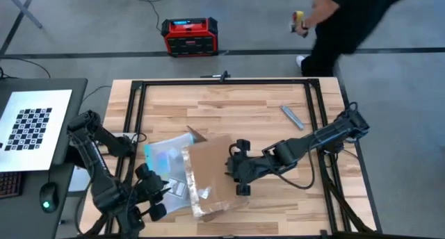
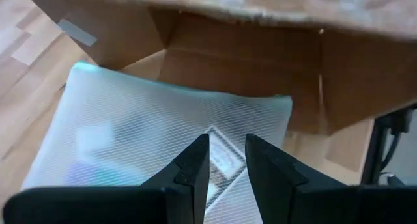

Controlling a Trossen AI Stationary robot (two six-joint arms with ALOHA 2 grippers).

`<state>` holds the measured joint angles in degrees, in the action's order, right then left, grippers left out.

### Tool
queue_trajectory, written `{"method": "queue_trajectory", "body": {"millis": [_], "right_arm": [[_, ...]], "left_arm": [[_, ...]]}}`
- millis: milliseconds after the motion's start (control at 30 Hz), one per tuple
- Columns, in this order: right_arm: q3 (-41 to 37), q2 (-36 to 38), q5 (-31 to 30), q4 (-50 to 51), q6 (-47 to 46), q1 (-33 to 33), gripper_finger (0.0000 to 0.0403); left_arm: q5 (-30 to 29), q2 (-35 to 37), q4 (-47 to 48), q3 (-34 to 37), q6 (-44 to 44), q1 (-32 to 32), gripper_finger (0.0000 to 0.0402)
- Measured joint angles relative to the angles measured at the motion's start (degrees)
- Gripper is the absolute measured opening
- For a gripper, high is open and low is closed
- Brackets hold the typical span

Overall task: Unpack boxes
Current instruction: Break down the cardboard box until it is fully flat

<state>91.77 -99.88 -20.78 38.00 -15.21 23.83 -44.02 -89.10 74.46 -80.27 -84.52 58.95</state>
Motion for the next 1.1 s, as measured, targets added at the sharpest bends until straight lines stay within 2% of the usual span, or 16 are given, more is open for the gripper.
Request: {"method": "queue_trajectory", "body": {"millis": [167, 267, 367, 467, 567, 633, 700, 833, 967, 1100], "right_arm": [[4.6, 0.7, 0.1, 5.7, -0.3, -0.3, 0.0138], [5.9, 0.6, 0.0, 13.6, -3.7, -0.4, 0.0138], [6.0, 0.6, -0.4, 21.5, -7.3, -0.4, 0.0138], [6.2, 1.1, -2.4, 31.6, -11.3, 0.5, 0.0138], [5.9, 1.7, -4.9, 38.9, -14.2, 2.6, 0.0138], [5.8, 2.7, -6.5, 38.6, -14.7, 4.0, 0.0138], [5.9, 4.7, -7.1, 36.7, -14.5, 5.0, 0.0138], [6.0, 5.6, -7.1, 36.4, -13.5, 5.7, 0.0138], [4.8, 5.4, -7.1, 40.0, -13.4, 6.1, 0.0138], [4.3, 5.4, -7.1, 47.8, -15.9, 6.8, 0.0138]], "left_arm": [[-4.7, 0.0, -1.9, 0.0, -1.1, 1.0, 0.0082], [-8.3, 0.4, -5.1, 0.0, 2.3, 0.1, 0.0082], [-8.8, 1.4, -11.3, -0.1, 8.9, -3.0, 0.0082], [-6.9, 1.9, -21.5, -0.1, 20.7, -7.5, 0.0082], [-1.7, 1.9, -31.7, -0.9, 33.5, -12.8, 0.0082], [2.3, 1.9, -37.3, -1.1, 39.0, -16.3, 0.0082], [3.8, 1.9, -40.7, -1.1, 41.9, -19.1, 0.0082], [3.8, 1.7, -40.6, -1.1, 42.9, -21.5, 0.0082], [4.0, -0.3, -34.3, -0.2, 36.0, -21.5, 0.0082], [3.6, -0.1, -34.7, -0.3, 32.9, -20.7, 0.0082]]}}
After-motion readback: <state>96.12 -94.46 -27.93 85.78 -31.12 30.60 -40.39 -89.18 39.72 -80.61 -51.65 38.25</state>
